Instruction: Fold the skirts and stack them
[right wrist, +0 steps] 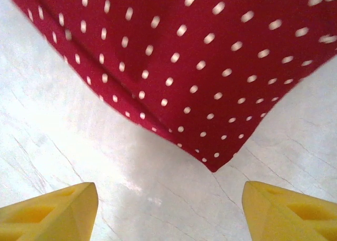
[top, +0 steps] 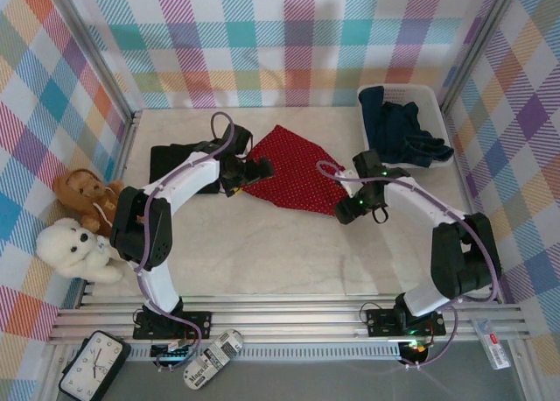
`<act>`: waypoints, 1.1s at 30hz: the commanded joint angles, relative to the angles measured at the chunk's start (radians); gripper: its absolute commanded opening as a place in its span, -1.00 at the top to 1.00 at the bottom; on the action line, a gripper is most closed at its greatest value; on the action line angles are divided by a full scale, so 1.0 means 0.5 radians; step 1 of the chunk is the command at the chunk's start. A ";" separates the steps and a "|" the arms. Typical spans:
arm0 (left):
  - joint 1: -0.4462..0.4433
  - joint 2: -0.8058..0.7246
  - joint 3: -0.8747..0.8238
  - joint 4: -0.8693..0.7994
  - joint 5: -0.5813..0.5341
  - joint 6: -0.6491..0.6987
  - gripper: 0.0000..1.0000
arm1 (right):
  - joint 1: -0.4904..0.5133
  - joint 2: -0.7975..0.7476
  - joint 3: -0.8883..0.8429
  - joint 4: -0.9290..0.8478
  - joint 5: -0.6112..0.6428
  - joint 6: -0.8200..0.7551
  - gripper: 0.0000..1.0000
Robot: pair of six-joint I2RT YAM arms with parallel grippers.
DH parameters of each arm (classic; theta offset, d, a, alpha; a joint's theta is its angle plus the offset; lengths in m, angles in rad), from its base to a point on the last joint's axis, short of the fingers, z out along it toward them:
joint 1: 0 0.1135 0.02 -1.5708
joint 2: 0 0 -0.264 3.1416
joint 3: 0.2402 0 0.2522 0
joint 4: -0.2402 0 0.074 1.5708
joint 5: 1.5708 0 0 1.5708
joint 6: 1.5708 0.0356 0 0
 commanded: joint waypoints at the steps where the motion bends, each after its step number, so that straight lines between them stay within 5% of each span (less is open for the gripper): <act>1: 0.024 0.010 0.051 -0.088 -0.037 -0.021 -1.00 | 0.013 0.044 0.003 -0.017 0.055 -0.411 -0.41; 15: 0.044 0.030 0.045 -0.108 -0.029 -0.027 -1.00 | 0.032 0.250 -0.035 0.205 0.251 -0.648 -0.19; 22: 0.051 0.054 0.047 -0.119 -0.013 -0.026 -1.00 | 0.077 0.206 -0.086 0.370 0.319 -0.614 0.18; 30: 0.054 0.066 0.081 -0.128 -0.026 0.003 -1.00 | 0.170 0.004 -0.172 0.296 0.375 -0.649 0.93; 33: 0.054 0.121 0.133 -0.136 -0.035 0.033 -1.00 | 0.228 -0.115 -0.221 0.168 0.423 -0.634 1.00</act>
